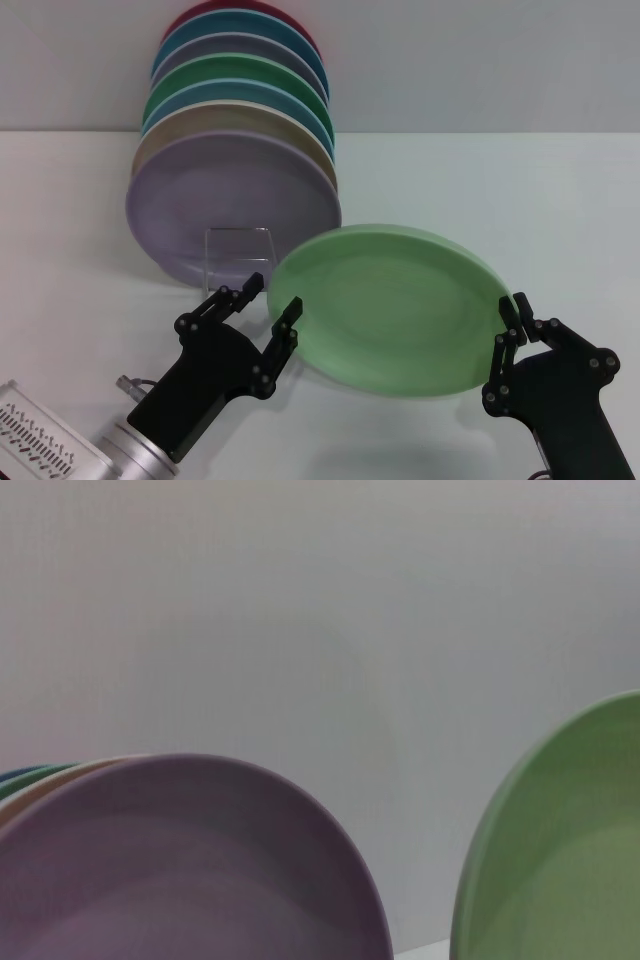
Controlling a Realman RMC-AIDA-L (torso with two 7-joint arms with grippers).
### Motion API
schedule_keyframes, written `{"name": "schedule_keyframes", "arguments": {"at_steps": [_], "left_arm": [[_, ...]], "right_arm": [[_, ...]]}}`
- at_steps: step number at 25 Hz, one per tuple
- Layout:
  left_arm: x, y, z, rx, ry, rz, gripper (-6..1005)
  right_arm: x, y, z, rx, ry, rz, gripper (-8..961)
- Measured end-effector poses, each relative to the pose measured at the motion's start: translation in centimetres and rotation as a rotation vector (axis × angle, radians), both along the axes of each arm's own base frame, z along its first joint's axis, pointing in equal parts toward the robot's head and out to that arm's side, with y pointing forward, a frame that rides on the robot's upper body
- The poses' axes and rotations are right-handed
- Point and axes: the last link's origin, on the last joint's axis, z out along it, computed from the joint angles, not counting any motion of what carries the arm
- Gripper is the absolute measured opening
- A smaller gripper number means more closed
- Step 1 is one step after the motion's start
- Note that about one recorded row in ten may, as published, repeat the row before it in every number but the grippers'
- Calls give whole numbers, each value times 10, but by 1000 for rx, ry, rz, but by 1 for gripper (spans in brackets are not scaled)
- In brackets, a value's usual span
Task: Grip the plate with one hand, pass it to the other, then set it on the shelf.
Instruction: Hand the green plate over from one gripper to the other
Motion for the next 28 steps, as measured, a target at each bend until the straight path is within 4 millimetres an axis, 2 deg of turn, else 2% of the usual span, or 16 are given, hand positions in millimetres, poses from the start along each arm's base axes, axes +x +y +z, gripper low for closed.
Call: {"name": "schedule_keyframes", "arguments": {"at_steps": [2,7,9,14,28], "left_arm": [[0,0,0,0,-1,0,666],[0,1,0,1,-6,4,464],[0,1,1,3,-8,6,454],[0,1,1,4,-9,6,333],[2,1,1,-2,-29,12,271]], "right_arm": [[0,0,0,0,-1,0,19],[1,-1,0,0,-16,1,19],[1,-1,-1,0,-18,2,19],[1,-1,-1,0,-18,2,18],[-1,-1,-1,-3,-29,14,18]]}}
